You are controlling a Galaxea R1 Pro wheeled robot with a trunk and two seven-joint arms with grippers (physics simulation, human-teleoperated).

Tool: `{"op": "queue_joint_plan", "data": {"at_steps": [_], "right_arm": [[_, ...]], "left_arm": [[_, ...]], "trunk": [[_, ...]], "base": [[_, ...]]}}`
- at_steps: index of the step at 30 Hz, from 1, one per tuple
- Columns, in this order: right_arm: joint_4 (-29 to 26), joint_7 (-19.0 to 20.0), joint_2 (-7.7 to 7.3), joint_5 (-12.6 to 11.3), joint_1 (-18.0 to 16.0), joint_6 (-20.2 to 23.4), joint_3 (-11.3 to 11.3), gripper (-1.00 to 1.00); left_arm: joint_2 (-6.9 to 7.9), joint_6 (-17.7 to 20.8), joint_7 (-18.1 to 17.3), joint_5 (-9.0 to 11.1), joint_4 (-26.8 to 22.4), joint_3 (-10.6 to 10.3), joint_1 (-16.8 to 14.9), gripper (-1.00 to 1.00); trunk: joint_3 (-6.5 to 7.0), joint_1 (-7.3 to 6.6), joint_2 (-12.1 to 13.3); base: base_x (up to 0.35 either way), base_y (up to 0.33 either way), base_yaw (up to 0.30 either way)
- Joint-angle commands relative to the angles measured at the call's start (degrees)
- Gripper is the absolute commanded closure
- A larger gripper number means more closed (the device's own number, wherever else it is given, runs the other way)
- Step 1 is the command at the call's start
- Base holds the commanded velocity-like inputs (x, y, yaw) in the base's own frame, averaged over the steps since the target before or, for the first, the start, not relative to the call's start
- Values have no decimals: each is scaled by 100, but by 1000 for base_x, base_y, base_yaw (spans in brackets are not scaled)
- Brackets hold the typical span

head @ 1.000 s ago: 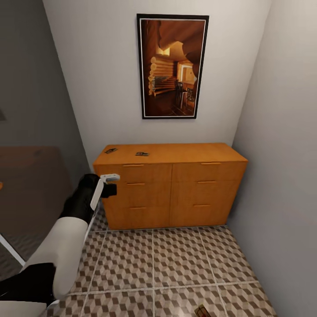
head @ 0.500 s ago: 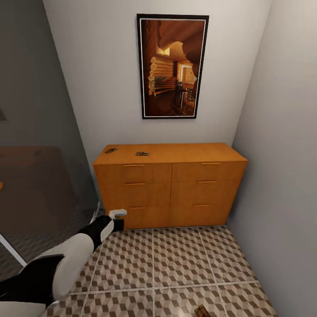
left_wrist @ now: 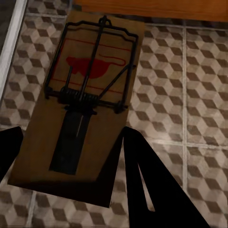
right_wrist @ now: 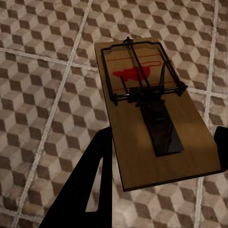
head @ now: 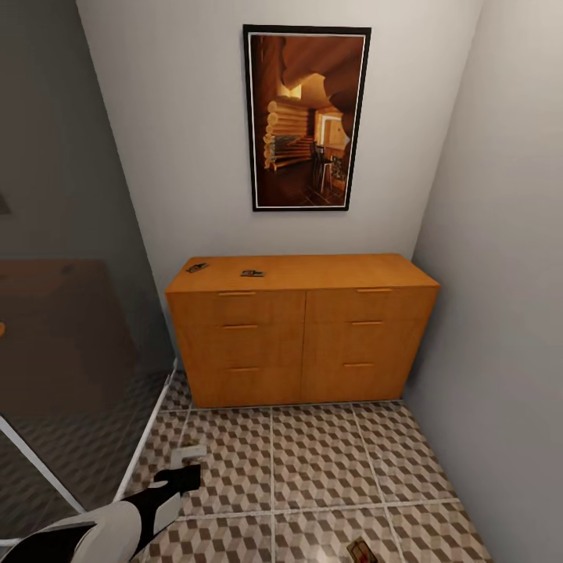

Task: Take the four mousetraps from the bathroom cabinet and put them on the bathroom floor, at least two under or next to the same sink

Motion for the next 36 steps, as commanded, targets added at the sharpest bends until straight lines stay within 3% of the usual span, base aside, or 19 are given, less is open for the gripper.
{"op": "queue_joint_plan", "data": {"at_steps": [1,10,13,15,17,27,36], "right_arm": [[-59,-13,-1,-6,0,-5,0,100],[-806,-16,-3,-8,0,0,-3,100],[-1106,-25,-10,-4,0,6,-3,100],[-1434,-36,-18,-2,0,28,-6,100],[-1537,-38,-21,-2,0,34,-9,100],[-1601,-32,-104,-1,0,30,-4,100],[-1208,18,-13,-3,0,10,48,100]], "left_arm": [[14,-159,23,-30,0,-3,111,100],[121,-1399,13,-26,13,-10,931,100],[131,-2014,11,-26,18,-10,1172,100],[144,-2764,5,-30,21,-10,1486,100],[152,-3012,5,-35,21,-10,1676,100],[157,-3215,3,-61,21,-10,1974,100],[166,-3198,12,-60,20,-10,1995,100]], "trunk": [[1,0,0],[1,0,0],[1,0,0],[1,0,0],[1,0,0],[1,0,0],[1,0,0]], "base": [[0,0,0],[0,0,0],[0,0,0],[0,0,0],[0,0,0],[0,0,0],[0,0,0]]}}
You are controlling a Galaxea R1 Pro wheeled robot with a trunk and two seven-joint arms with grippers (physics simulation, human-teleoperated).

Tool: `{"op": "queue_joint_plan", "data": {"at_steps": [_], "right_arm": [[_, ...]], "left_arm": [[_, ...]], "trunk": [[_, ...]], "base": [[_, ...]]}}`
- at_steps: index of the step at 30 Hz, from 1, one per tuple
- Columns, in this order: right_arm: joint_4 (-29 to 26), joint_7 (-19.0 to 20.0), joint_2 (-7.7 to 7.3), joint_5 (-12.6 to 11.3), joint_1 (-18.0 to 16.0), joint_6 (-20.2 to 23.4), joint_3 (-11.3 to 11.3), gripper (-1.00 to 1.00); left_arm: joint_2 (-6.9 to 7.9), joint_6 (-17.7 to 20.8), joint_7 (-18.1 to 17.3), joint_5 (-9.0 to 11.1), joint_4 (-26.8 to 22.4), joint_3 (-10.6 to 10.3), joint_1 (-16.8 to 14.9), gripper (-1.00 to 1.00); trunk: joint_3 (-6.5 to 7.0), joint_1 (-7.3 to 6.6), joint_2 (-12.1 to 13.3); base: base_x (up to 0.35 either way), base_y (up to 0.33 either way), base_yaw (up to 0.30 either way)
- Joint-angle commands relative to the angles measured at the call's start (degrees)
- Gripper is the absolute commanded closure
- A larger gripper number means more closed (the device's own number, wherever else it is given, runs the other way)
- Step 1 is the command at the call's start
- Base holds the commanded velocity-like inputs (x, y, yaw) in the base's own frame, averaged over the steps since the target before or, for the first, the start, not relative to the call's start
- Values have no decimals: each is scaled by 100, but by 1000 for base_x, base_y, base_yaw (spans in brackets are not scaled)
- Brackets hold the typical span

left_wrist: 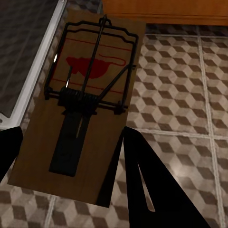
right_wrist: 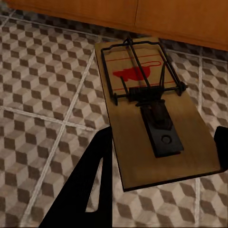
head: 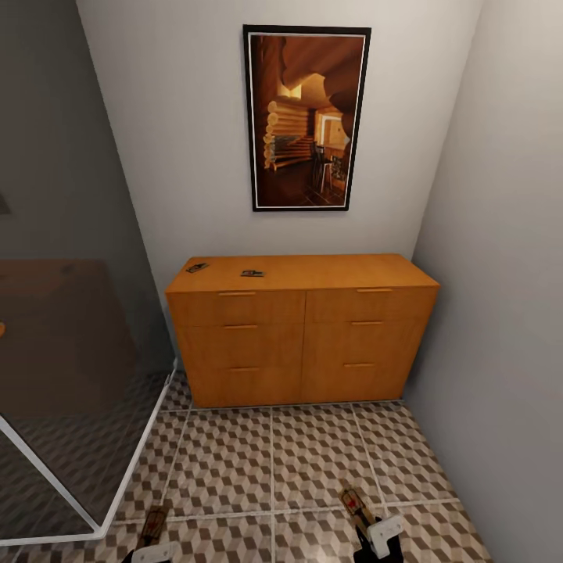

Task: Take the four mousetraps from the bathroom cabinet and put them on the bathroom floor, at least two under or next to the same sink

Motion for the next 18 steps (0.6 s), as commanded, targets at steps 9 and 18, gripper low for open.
{"op": "queue_joint_plan", "data": {"at_steps": [9,18], "right_arm": [[975,-41,45,-1,-1,12,-7,100],[958,-82,71,-31,-1,-6,-45,100]], "left_arm": [[0,12,36,-23,0,2,2,100],[-8,20,36,-20,0,2,7,100]], "trunk": [[0,0,0],[0,0,0]], "base": [[0,0,0],[0,0,0]]}}
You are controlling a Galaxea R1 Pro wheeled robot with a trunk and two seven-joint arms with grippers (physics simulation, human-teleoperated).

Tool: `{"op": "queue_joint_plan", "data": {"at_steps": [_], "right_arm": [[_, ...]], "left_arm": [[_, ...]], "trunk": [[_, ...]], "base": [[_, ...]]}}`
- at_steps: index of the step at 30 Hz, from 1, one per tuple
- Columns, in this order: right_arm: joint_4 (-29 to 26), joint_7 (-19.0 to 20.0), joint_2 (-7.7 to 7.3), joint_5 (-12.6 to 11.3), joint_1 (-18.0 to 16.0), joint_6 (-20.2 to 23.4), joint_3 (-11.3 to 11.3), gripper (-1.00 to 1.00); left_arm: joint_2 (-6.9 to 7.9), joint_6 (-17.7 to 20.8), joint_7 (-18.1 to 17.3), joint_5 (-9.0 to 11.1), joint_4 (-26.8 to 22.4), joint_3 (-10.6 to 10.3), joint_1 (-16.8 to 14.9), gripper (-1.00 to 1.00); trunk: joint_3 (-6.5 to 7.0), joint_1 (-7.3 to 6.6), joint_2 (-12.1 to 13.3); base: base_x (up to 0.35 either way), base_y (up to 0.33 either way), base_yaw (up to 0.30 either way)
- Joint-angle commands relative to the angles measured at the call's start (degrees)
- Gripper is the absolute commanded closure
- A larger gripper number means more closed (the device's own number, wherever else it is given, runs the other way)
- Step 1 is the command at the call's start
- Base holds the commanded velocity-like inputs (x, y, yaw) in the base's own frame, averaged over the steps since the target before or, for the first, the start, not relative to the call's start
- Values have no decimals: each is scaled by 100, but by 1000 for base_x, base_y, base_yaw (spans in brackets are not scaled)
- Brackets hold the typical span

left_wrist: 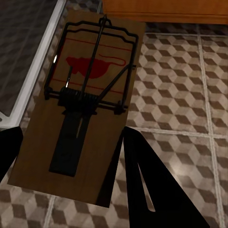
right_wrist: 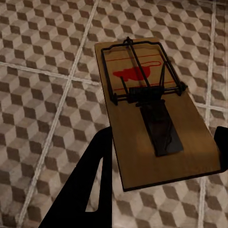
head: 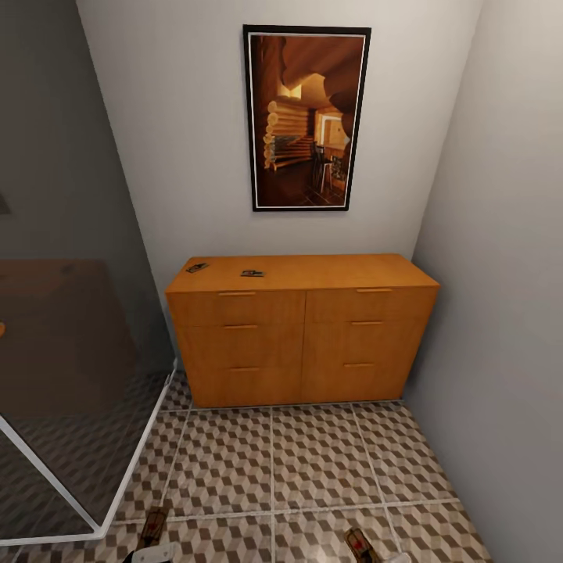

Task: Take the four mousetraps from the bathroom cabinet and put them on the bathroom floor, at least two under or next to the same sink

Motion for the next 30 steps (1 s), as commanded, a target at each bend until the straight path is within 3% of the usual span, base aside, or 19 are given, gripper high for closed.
{"op": "queue_joint_plan", "data": {"at_steps": [1,4,8,13,25,30], "right_arm": [[-39,-19,38,-9,0,-4,-3,100],[-395,-59,135,-21,0,7,-10,100],[-1090,-244,154,-193,0,41,-10,100],[-1200,-281,154,-313,0,35,7,100],[-1209,-331,141,-311,0,8,6,100],[-1209,-336,142,-310,0,12,2,100]], "left_arm": [[0,2,36,-26,0,3,1,100],[0,3,36,-26,0,3,2,100],[4,3,36,-26,0,3,1,100],[4,3,36,-26,0,3,2,100],[4,3,58,-26,0,3,3,100],[0,4,62,-26,0,3,3,100]], "trunk": [[0,0,0],[0,0,0],[0,0,0],[0,0,0],[0,0,0],[0,0,0]], "base": [[0,0,0],[0,0,0],[0,0,0],[0,0,0],[0,0,3],[0,0,183]]}}
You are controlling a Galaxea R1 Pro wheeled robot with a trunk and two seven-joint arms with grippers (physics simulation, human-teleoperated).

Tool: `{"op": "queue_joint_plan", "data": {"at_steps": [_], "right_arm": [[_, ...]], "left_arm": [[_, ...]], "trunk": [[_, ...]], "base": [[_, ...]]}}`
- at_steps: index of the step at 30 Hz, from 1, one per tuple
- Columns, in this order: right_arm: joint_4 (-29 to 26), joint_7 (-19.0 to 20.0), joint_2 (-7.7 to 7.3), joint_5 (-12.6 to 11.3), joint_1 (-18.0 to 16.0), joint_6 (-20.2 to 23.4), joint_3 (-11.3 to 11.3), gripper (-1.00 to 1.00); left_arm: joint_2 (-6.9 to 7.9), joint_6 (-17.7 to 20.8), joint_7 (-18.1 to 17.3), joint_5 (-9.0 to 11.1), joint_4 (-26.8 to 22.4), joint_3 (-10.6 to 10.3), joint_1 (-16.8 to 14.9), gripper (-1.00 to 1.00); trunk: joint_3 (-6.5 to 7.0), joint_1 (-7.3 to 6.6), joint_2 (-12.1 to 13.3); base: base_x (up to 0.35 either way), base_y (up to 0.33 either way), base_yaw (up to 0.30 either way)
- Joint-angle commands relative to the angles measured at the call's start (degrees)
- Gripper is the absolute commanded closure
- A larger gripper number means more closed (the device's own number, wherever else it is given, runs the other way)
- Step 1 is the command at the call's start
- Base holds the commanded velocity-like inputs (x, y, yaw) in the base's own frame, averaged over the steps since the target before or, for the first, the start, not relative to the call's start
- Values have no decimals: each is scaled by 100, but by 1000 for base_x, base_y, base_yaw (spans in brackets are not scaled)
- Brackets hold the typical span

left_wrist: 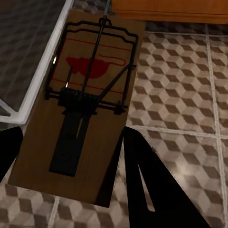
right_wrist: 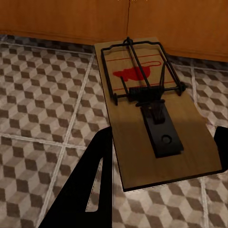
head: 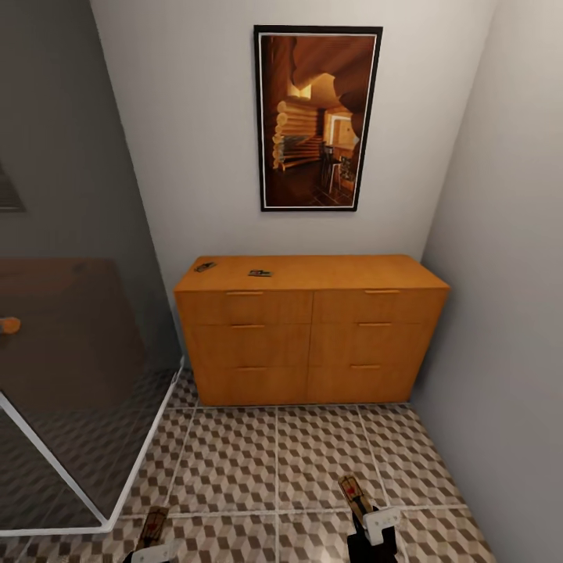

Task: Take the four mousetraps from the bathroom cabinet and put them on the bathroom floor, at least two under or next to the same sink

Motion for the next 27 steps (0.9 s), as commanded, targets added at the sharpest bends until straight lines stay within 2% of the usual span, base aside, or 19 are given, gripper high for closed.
{"op": "queue_joint_plan", "data": {"at_steps": [1,21,27], "right_arm": [[0,-14,0,-6,0,-2,3,100],[0,-14,0,-6,0,-4,4,100],[0,-14,0,-6,0,-4,5,100]], "left_arm": [[1,2,36,-25,0,3,0,100],[7,1,45,-25,0,3,0,100],[5,1,45,-25,0,3,0,100]], "trunk": [[0,0,0],[0,0,0],[0,0,0]], "base": [[0,0,240],[-4,0,259],[-238,0,260]]}}
